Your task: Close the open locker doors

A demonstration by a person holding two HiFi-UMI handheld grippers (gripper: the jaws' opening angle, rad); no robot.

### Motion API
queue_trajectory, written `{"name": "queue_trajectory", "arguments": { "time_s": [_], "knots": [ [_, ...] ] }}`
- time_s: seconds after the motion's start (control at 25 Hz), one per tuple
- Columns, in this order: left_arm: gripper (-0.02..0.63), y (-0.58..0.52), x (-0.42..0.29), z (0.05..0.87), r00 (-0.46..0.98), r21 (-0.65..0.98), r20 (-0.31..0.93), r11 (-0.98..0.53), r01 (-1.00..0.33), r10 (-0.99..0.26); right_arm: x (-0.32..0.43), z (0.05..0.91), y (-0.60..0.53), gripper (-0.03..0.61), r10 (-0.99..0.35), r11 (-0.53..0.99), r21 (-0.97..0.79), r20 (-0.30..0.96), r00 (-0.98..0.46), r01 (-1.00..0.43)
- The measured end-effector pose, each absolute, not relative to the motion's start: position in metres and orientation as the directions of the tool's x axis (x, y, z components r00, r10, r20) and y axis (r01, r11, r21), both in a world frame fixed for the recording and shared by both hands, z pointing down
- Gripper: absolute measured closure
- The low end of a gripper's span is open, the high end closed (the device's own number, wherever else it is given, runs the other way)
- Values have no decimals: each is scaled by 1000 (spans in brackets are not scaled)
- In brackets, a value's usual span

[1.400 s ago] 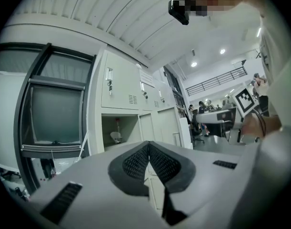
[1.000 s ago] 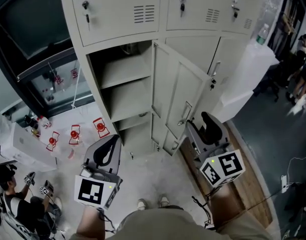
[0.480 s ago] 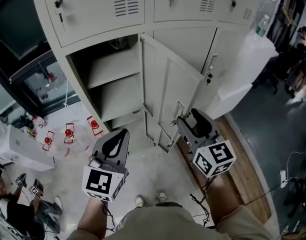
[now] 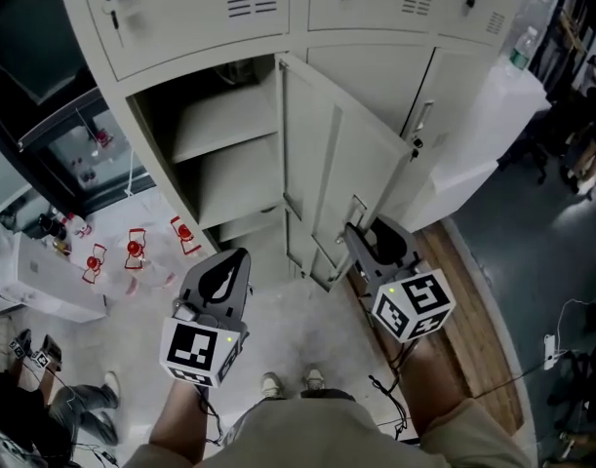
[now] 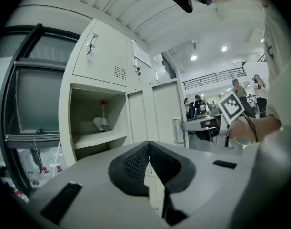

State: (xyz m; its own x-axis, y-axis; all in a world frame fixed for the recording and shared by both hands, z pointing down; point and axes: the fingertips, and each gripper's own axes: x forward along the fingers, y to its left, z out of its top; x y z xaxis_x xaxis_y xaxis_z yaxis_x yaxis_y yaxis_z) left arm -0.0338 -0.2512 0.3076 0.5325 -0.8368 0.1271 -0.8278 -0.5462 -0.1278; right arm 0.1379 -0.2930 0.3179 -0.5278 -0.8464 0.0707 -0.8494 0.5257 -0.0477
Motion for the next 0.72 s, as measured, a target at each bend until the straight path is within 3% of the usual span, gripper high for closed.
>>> {"name": "queue_trajectory", "arguments": {
  "time_s": [0.16, 0.72],
  "knots": [
    [606, -244, -50, 306, 511, -132, 122, -524, -841, -851, 123, 318, -283, 455, -831, 549, -41, 77, -550, -835],
    [606, -210, -131, 290, 395, -130, 80, -403, -906, -915, 28, 313, -266, 426, -753, 656, 5, 72, -654, -755]
  ]
}}
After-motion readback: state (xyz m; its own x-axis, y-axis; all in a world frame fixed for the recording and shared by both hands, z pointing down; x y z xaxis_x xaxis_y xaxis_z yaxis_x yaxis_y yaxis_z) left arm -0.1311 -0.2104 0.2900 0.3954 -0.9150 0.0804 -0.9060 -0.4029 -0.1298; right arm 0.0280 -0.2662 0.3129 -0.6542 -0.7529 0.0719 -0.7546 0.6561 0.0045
